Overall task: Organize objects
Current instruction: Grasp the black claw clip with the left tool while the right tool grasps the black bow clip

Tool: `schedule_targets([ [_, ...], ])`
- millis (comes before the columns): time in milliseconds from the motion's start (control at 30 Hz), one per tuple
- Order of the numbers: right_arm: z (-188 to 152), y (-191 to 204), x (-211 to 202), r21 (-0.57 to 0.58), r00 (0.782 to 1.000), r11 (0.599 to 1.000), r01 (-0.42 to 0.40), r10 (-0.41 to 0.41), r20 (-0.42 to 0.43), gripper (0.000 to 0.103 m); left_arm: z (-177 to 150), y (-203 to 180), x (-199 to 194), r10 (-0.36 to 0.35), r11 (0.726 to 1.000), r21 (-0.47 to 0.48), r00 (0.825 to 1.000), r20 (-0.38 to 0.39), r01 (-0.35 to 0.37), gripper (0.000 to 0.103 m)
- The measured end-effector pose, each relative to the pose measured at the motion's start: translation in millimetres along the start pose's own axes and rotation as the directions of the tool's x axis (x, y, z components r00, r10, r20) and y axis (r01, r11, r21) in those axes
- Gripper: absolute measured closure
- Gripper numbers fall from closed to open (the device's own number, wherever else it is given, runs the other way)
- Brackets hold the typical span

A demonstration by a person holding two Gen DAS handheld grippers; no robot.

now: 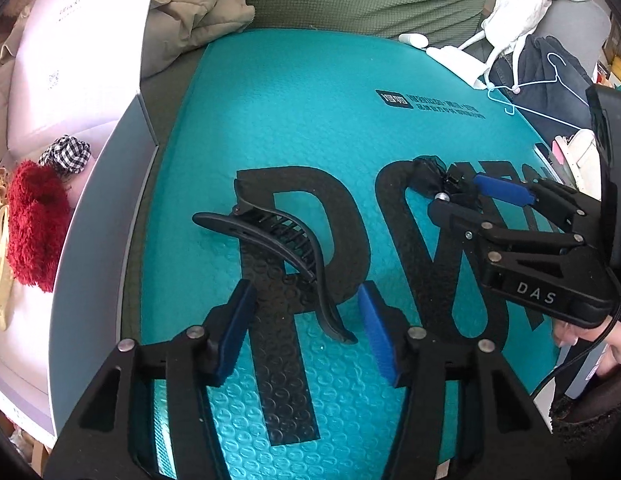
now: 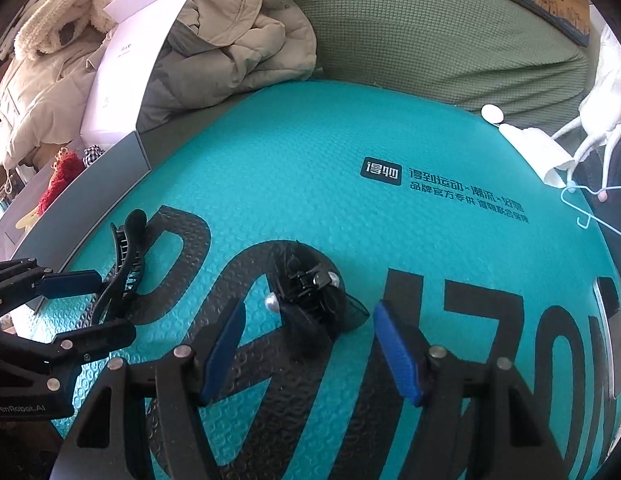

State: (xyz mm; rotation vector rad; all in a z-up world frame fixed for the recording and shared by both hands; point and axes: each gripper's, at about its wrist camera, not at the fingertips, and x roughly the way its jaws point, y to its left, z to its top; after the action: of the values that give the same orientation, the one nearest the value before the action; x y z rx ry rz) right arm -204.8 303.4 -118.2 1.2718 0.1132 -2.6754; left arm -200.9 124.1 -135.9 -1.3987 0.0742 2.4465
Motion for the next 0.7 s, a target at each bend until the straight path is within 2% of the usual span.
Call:
schedule_targets([
  [67, 2, 1, 6, 0.012, 1.0, 1.0, 0.004, -0.004, -0.011, 0.036, 1, 4, 0, 0.003, 1.0, -0.003, 1.0, 0.003, -0.003, 0.064],
  [133, 3, 1, 10, 0.017, 1.0, 1.0, 0.0, 0.001, -0.018, 0.036, 0, 6, -1, 0.008, 1.0, -0.002, 1.0, 0.003, -0.008, 0.067],
  [233, 1, 8, 9, -0.012, 1.0, 1.0, 0.009, -0.009, -0.013, 0.043, 1, 7, -1, 0.012, 1.0, 0.004, 1.0, 0.005, -0.012, 0.075],
  [267, 1, 10, 9, -0.019, 1.0, 1.0, 0.014, -0.014, -0.01, 0.048, 1, 7, -1, 0.004, 1.0, 0.006, 1.0, 0.005, -0.004, 0.083],
  [300, 0, 12, 8, -0.028, 1.0, 0.999, 0.017, -0.017, -0.007, 0.057, 1, 7, -1, -0.008, 1.0, 0.009, 1.0, 0.004, 0.008, 0.086],
  [333, 0, 14, 8, -0.033, 1.0, 0.999, 0.016, -0.017, -0.005, 0.061, 0, 7, -1, -0.023, 1.0, 0.013, 1.0, 0.002, 0.023, 0.089],
  [367, -1, 16, 7, -0.039, 1.0, 0.999, 0.018, -0.019, -0.005, 0.068, 0, 7, -1, -0.037, 0.999, 0.014, 0.999, 0.0, 0.037, 0.09],
  [700, -23, 24, -13, -0.025, 0.999, 0.999, 0.028, -0.028, -0.017, 0.068, -15, -1, -11, -0.095, 0.995, -0.001, 0.995, -0.03, 0.095, 0.092],
])
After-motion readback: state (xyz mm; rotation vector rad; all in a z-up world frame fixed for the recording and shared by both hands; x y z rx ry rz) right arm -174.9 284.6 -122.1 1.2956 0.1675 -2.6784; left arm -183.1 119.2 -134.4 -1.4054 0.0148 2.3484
